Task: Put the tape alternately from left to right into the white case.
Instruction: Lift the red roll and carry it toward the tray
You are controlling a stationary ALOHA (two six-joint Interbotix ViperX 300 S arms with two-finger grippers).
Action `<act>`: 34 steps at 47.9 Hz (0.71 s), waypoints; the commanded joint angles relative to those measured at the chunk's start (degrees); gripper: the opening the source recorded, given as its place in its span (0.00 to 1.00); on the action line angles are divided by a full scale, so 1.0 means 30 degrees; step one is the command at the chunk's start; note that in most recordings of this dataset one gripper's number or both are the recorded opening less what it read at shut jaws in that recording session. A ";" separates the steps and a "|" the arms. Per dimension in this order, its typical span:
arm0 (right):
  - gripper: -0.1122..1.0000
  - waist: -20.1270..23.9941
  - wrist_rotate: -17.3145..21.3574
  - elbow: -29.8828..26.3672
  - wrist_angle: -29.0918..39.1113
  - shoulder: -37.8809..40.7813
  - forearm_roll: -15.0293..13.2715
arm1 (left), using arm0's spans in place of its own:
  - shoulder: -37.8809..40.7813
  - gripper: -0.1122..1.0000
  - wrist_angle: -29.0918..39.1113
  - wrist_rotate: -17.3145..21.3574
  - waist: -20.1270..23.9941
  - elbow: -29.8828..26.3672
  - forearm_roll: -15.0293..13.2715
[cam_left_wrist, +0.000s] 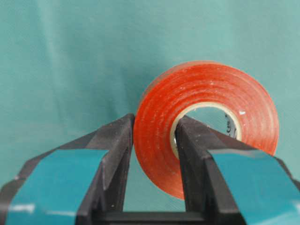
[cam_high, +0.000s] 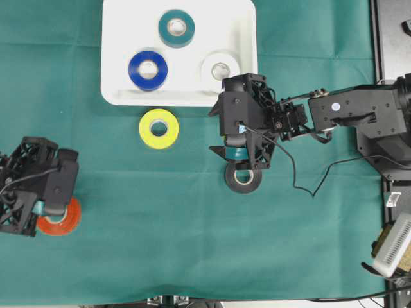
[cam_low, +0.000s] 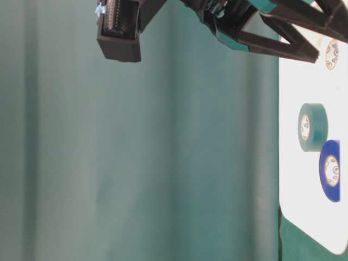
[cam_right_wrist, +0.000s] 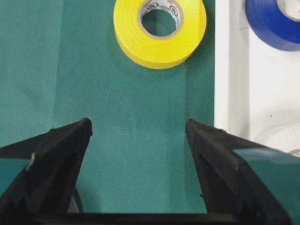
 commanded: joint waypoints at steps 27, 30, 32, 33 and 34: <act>0.85 0.0088 0.0029 -0.0176 -0.0146 -0.0176 -0.0029 | -0.1875 0.07 -0.0029 0.0264 0.4893 -0.0732 0.0059; 0.85 0.0088 0.0029 -0.0146 -0.0146 -0.0176 -0.0029 | -0.1934 0.07 -0.0029 0.0352 0.5479 -0.0791 0.0059; 0.85 0.0088 0.0029 -0.0176 -0.0146 -0.0176 0.0000 | -0.1934 0.07 -0.0029 0.0527 0.5859 -0.0820 0.0059; 0.85 0.0088 0.0029 -0.0146 -0.0146 -0.0205 0.0000 | -0.1934 0.07 -0.0029 0.0645 0.6064 -0.0850 0.0059; 0.85 0.0088 0.0029 -0.0176 -0.0146 -0.0176 -0.0029 | -0.1875 0.07 -0.0029 0.0762 0.6240 -0.0908 0.0059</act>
